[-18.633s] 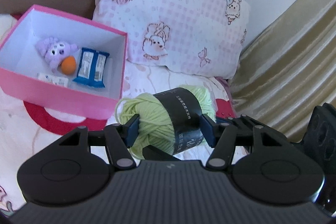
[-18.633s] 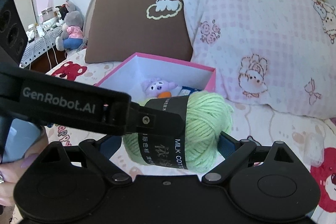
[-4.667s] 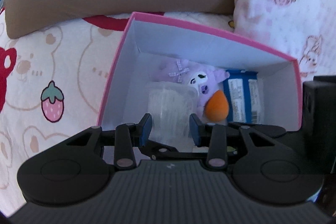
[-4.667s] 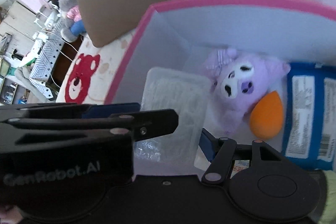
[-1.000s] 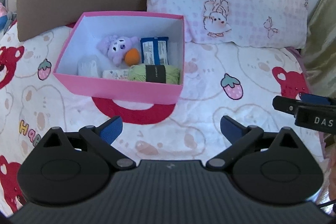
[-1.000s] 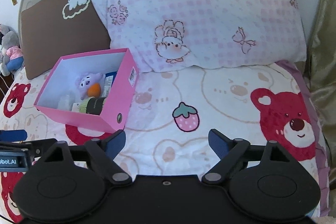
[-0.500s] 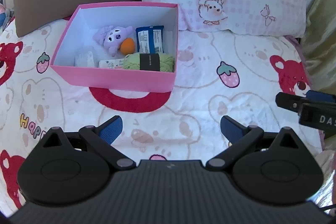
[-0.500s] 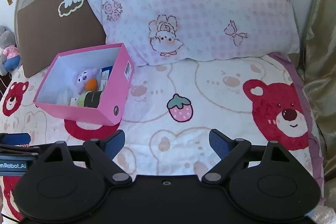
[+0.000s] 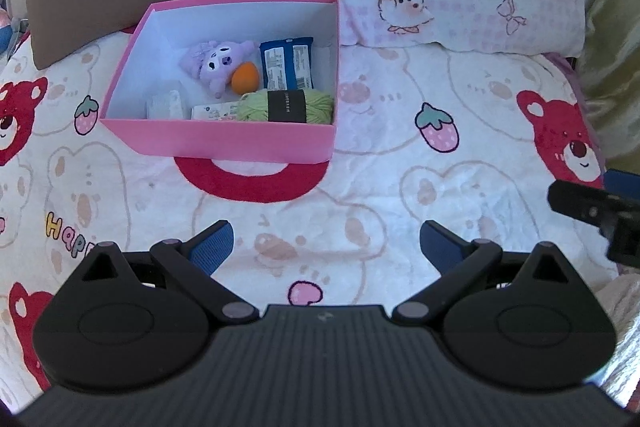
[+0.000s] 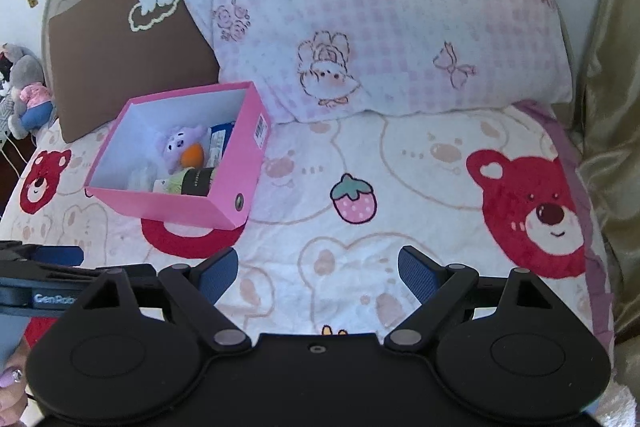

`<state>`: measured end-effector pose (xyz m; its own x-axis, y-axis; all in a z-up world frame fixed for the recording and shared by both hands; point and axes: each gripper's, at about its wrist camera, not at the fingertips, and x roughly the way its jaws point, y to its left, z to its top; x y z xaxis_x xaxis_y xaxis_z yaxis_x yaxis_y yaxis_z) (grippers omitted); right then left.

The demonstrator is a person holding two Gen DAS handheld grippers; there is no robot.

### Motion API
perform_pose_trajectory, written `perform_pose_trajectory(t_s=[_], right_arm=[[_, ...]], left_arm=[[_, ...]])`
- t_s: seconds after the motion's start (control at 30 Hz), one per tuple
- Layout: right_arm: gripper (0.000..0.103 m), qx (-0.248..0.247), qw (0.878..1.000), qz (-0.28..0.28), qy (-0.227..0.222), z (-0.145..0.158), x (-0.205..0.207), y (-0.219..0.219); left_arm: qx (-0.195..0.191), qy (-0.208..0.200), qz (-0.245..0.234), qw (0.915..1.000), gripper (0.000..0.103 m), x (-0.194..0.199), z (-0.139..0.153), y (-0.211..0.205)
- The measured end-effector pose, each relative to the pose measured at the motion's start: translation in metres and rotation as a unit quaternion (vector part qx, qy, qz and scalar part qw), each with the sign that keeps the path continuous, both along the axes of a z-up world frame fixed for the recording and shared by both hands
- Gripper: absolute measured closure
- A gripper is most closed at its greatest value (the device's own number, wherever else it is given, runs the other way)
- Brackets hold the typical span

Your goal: Organize objects

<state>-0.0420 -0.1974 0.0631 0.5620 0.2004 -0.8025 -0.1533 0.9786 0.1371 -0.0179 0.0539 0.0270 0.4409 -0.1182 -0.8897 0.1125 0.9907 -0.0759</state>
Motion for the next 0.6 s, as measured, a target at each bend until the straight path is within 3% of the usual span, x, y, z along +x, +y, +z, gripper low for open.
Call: perform_pose_trajectory(t_s=[0.2, 0.43, 0.6], right_arm=[[0.013, -0.004, 1.000, -0.002, 0.002, 0.0002, -0.0011, 0.0005], [0.013, -0.001, 1.000, 0.014, 0.010, -0.0029, -0.0012, 0.0030], [0.013, -0.009, 1.000, 0.010, 0.014, -0.0073, 0.0032, 0.0062]], left_arm=[[0.006, -0.001, -0.004, 1.0000, 0.002, -0.0014, 0.0001, 0.0007], [-0.017, 0.020, -0.008, 0.9996, 0.002, -0.0007, -0.0065, 0.0012], [-0.005, 0.020, -0.001, 0.9998, 0.002, 0.0002, -0.0070, 0.0009]])
